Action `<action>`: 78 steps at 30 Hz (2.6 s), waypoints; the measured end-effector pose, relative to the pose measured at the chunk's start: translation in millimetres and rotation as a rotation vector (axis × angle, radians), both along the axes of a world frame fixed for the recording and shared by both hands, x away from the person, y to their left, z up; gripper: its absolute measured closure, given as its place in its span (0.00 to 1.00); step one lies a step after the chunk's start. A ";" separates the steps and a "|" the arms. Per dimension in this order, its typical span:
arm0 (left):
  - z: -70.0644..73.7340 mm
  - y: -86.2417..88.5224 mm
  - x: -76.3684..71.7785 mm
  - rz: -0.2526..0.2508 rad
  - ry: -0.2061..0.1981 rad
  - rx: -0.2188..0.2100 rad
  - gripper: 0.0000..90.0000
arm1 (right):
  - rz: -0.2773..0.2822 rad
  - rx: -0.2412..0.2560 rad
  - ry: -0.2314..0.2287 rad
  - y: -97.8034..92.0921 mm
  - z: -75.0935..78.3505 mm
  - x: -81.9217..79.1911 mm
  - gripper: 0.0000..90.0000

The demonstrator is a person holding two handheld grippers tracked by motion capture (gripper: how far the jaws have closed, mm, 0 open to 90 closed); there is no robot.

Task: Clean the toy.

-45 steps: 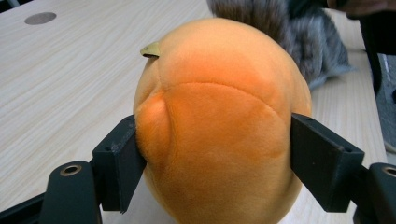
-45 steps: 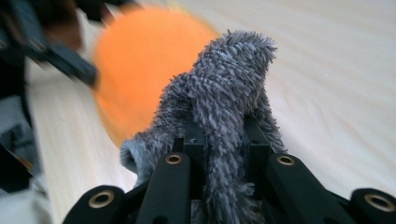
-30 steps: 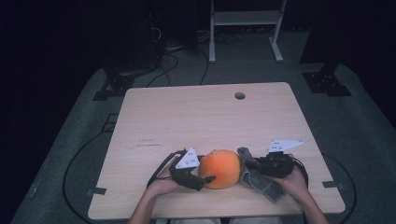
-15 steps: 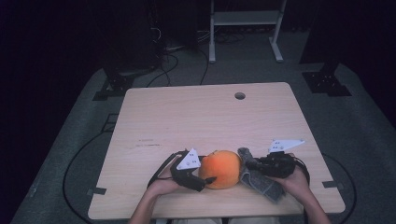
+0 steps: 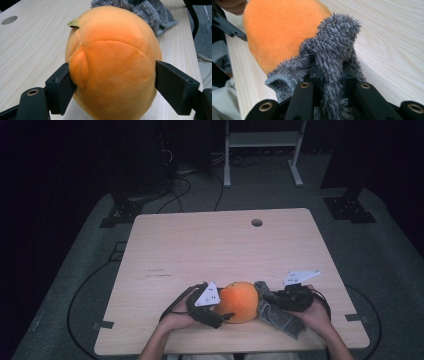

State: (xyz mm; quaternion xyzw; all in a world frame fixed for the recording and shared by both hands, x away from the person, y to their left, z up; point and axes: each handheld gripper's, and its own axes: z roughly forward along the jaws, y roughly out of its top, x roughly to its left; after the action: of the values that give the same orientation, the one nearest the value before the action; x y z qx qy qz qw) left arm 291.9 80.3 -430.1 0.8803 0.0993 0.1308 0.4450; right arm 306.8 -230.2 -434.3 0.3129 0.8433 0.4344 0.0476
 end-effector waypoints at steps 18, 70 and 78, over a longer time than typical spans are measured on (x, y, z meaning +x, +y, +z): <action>-0.3 -6.9 12.3 0.046 0.175 -0.018 0.14 | 0.098 0.062 -0.070 21.6 18.2 -14.0 0.84; 1.6 -14.4 1.0 0.036 0.022 -0.093 0.33 | 0.061 -0.020 -0.146 29.0 28.9 -22.3 0.85; 0.2 -15.0 -3.3 -0.020 0.003 -0.059 0.35 | 0.029 0.054 -0.132 19.3 36.5 -16.6 0.85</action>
State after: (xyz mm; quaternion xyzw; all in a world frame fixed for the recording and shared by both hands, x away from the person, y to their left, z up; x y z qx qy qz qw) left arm 288.7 65.3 -430.0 0.8679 0.0949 0.1218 0.4721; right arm 290.1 -211.0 -397.8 0.2725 0.8307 0.4774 0.0881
